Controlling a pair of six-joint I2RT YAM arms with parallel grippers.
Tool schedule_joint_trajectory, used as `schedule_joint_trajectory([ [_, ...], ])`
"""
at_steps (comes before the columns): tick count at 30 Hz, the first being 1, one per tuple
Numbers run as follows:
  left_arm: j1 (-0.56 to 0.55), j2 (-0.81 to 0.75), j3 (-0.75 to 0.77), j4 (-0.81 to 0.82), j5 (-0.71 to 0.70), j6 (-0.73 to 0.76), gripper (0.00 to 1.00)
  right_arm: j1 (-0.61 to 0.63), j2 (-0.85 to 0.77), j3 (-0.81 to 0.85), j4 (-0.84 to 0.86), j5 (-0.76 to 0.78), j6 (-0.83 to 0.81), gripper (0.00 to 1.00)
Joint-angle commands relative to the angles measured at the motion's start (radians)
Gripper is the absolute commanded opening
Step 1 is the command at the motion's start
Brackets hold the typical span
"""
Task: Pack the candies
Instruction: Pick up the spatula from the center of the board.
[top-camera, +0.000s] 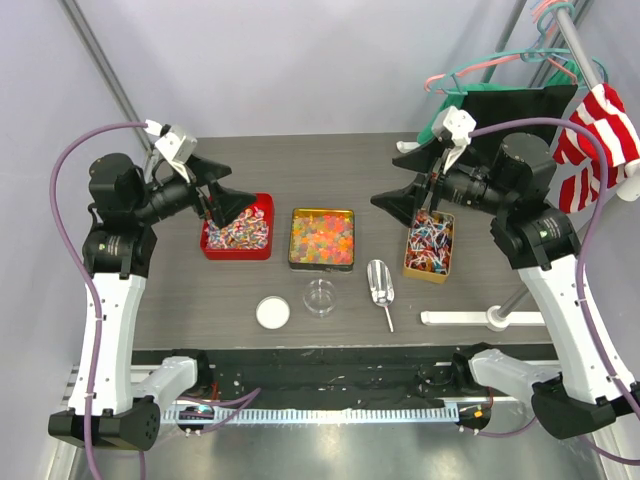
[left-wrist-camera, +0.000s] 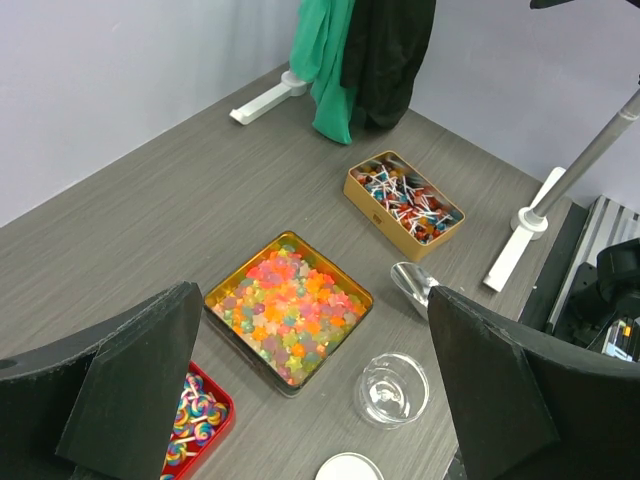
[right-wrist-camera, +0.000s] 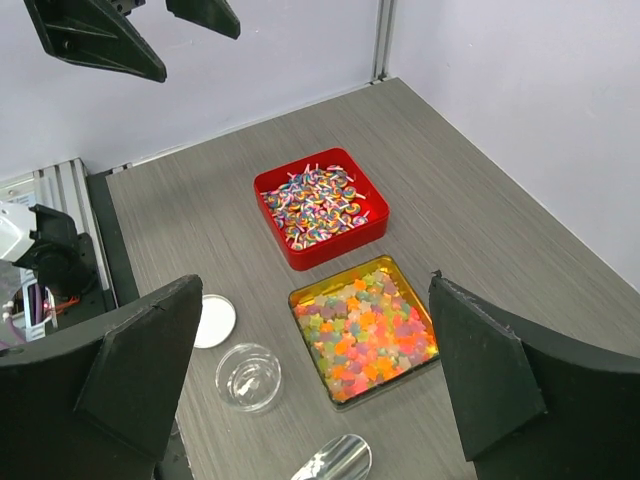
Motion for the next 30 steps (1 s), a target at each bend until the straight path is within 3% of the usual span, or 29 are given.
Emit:
schedule_joint_trajectory([
  [1, 0.002, -0.005, 0.023, 0.045, -0.005, -0.023, 1.0, -0.011, 0.002, -0.003, 0.073, -0.038, 0.03, 1.0],
  [7, 0.002, -0.005, 0.015, 0.059, -0.017, -0.026, 1.0, -0.012, -0.001, -0.038, 0.098, -0.056, -0.046, 1.0],
  [12, 0.002, 0.0, -0.032, 0.061, -0.147, 0.055, 1.0, -0.011, 0.045, -0.077, 0.123, 0.239, -0.048, 0.95],
  [14, 0.002, 0.007, -0.063, 0.065, -0.25, 0.072, 1.0, -0.011, 0.071, -0.096, 0.112, 0.299, -0.063, 0.94],
  [21, 0.002, 0.034, -0.178, 0.091, -0.373, 0.182, 1.0, 0.0, 0.134, -0.3, 0.156, 0.474, -0.024, 0.84],
  [24, 0.002, 0.04, -0.224, 0.124, -0.38, 0.182, 1.0, 0.008, 0.135, -0.394, 0.198, 0.485, -0.011, 0.79],
  [30, 0.0, 0.072, -0.279, 0.16, -0.432, 0.153, 1.0, 0.054, 0.121, -0.494, 0.118, 0.494, -0.062, 0.76],
])
